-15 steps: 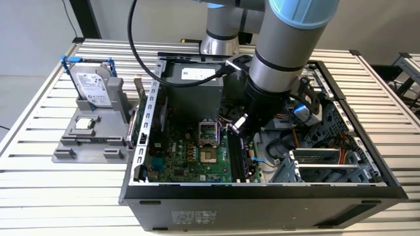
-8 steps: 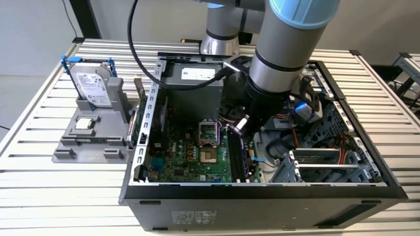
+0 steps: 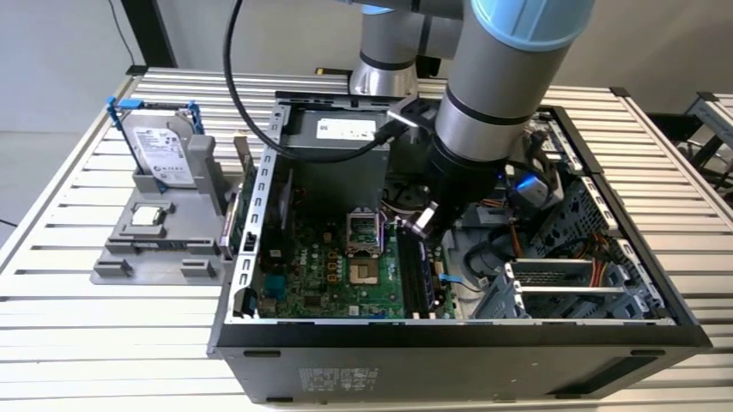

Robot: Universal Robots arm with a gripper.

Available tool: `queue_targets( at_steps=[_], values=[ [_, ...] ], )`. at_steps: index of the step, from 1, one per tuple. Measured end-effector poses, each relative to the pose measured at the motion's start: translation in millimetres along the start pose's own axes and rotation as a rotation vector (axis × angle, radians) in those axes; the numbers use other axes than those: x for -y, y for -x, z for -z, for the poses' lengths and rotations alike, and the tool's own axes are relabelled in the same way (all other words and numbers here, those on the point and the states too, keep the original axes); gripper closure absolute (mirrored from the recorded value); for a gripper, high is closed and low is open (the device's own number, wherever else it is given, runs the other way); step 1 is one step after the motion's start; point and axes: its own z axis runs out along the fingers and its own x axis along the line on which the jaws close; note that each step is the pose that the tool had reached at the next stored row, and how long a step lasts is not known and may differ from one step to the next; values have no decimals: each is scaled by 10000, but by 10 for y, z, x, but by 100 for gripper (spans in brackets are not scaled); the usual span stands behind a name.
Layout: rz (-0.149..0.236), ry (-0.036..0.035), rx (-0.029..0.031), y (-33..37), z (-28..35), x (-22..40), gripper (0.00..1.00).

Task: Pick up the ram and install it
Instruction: 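Insert the ram into the slot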

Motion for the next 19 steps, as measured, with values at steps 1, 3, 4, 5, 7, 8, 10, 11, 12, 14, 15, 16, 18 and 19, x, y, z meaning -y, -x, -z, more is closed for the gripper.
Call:
queue_targets(
  at_steps=[1,3,4,5,7,8,10,11,12,14,15,16,18,19],
  values=[
    [95,3,2,1,0,1,100],
    [284,10,6,2,0,2,100],
    [375,14,7,3,0,3,100],
    [471,17,8,3,0,3,100],
    [650,26,12,5,0,5,100],
    [738,30,15,6,0,6,100],
    [905,36,24,7,1,7,100],
    [998,36,32,8,1,8,100],
    [1084,35,40,9,0,9,100],
    [1250,31,56,10,1,10,100],
    [1336,27,64,11,1,11,100],
    [1419,23,73,12,1,12,100],
    [1579,13,90,13,1,13,100],
    [1663,8,100,13,2,14,100]
  ],
)
